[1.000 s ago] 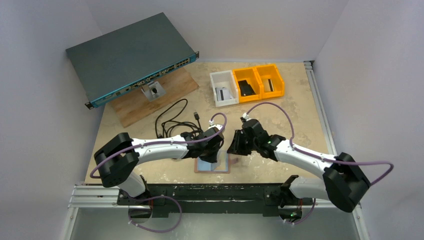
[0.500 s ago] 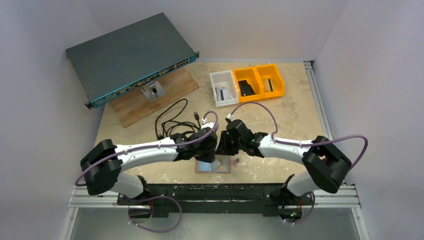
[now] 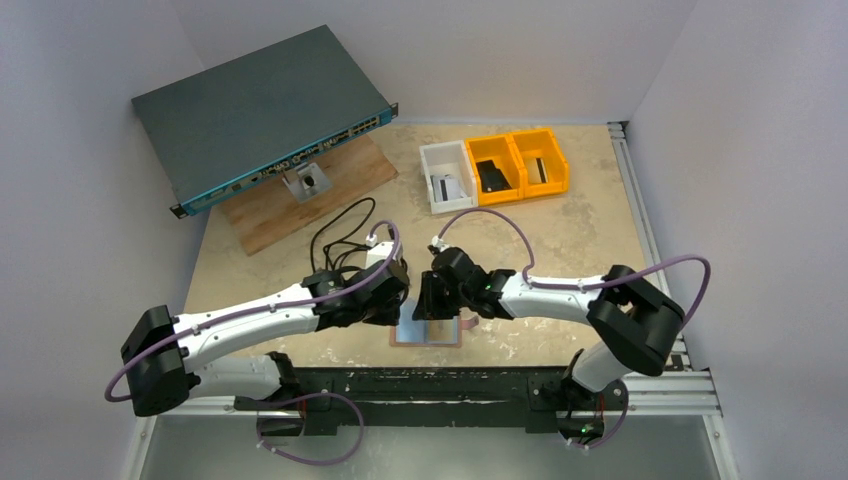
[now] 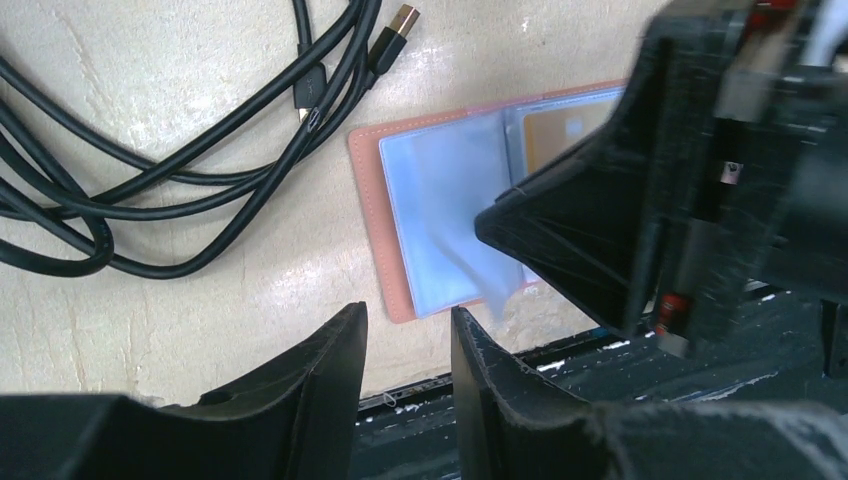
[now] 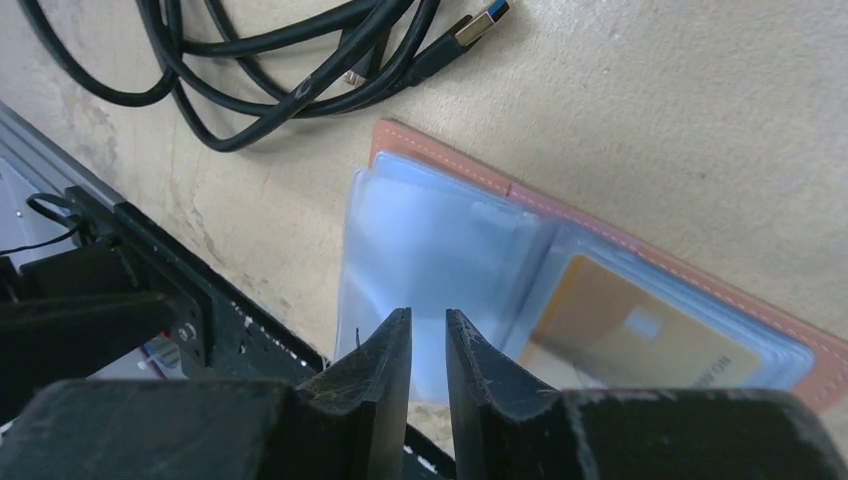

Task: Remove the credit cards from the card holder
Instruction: Remove the credit card from the card holder.

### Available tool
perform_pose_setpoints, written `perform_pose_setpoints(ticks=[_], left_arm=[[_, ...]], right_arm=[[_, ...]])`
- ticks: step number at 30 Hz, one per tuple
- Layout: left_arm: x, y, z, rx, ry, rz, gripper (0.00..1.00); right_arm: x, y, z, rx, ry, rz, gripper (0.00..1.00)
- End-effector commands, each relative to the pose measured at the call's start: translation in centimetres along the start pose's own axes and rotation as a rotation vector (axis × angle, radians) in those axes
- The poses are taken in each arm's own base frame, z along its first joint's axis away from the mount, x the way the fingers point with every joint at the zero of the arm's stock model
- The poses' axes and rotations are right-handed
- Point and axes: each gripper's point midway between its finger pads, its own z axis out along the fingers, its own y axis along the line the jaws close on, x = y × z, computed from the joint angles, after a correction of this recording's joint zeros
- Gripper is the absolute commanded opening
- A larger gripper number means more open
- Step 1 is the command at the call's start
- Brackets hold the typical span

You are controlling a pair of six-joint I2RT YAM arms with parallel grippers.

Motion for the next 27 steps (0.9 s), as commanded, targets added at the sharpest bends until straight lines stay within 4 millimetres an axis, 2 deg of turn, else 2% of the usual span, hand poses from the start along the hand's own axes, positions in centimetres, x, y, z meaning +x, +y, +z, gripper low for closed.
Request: perform_pose_setpoints(ticks=[1,6,11,15,20,23,27], left_arm=[[-0.4,-0.1,-0.8,0.013,-0.008,-0.042,0.36],[-0.6,-1.8,-0.8,0.09,0.018,-0.071,0.35],[-0.9,-4.4,0.0,0.18,0.065,-0.077,0.34],[-1.2,-6.6,0.8,0.227,0.101,-0.041,0.34],[-1.3,-8.6,2.5,0.247,0.151,0.008,0.34],[-0.8,-9.5,3.8,0.26,0.188,0.031,0.33],[0.1,-9.8,5.7,0.244,0.225,0.04,0.26]], right_arm=[[-1.1,2.7,0.9,-0.068,-0.009,-0.023,0.21],[-1.0,2.4,1.0,-0.051,-0.001,-0.026,0.21],[-2.1,1.7,-1.7,-0.002,-0.079,-0.002,0.23],[-3.3,-0.4,-4.8,0.041,-0.162,0.059,0.26],[-4.1,-4.9,-7.3,0.08,-0.224,0.145,0.27],[-3.5,-5.7,-7.7,0.095,-0.218,0.136,0.28],[-2.4,-6.2,-7.1,0.089,-0.185,0.133,0.27]])
